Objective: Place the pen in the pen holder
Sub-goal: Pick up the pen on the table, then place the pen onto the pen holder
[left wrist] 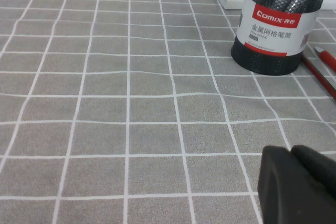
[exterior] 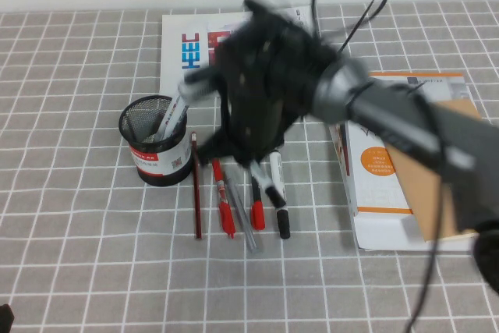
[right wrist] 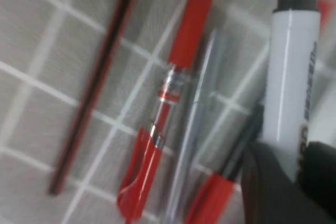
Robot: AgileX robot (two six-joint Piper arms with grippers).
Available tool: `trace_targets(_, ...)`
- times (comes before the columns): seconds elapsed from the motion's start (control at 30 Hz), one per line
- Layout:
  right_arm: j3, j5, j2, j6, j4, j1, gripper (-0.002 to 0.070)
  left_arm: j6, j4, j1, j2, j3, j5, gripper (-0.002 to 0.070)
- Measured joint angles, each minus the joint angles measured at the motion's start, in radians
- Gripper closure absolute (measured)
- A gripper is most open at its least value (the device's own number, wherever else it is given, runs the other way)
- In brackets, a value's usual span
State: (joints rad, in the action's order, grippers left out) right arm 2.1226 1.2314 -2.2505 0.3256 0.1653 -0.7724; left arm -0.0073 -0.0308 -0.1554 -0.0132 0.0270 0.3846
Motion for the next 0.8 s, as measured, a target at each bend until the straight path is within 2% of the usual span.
trace_targets(0.3, -0.029, -0.003, 0.205, 0.088, 0.136, -0.082, 0.0585, 0.0, 0.0, 0.0, 0.0, 0.0, 0.0, 0.068)
trace_targets(0.47, -0.211, -0.227, 0.314, 0.191, 0.156, -0.125, 0.0585, 0.0, 0.0, 0.0, 0.0, 0.0, 0.0, 0.068)
trace_targets(0.63, -0.509, -0.684, 0.421, 0.28, 0.161, -0.132, 0.0585, 0.0, 0.0, 0.0, 0.0, 0.0, 0.0, 0.068)
trace_targets(0.77, -0.729, -1.245, 0.456, 0.285, 0.173, -0.121, 0.0585, 0.0, 0.0, 0.0, 0.0, 0.0, 0.0, 0.068)
trace_targets(0.8, -0.775, -1.441, 0.451, 0.264, 0.175, -0.116, 0.0585, 0.0, 0.0, 0.0, 0.0, 0.0, 0.0, 0.068)
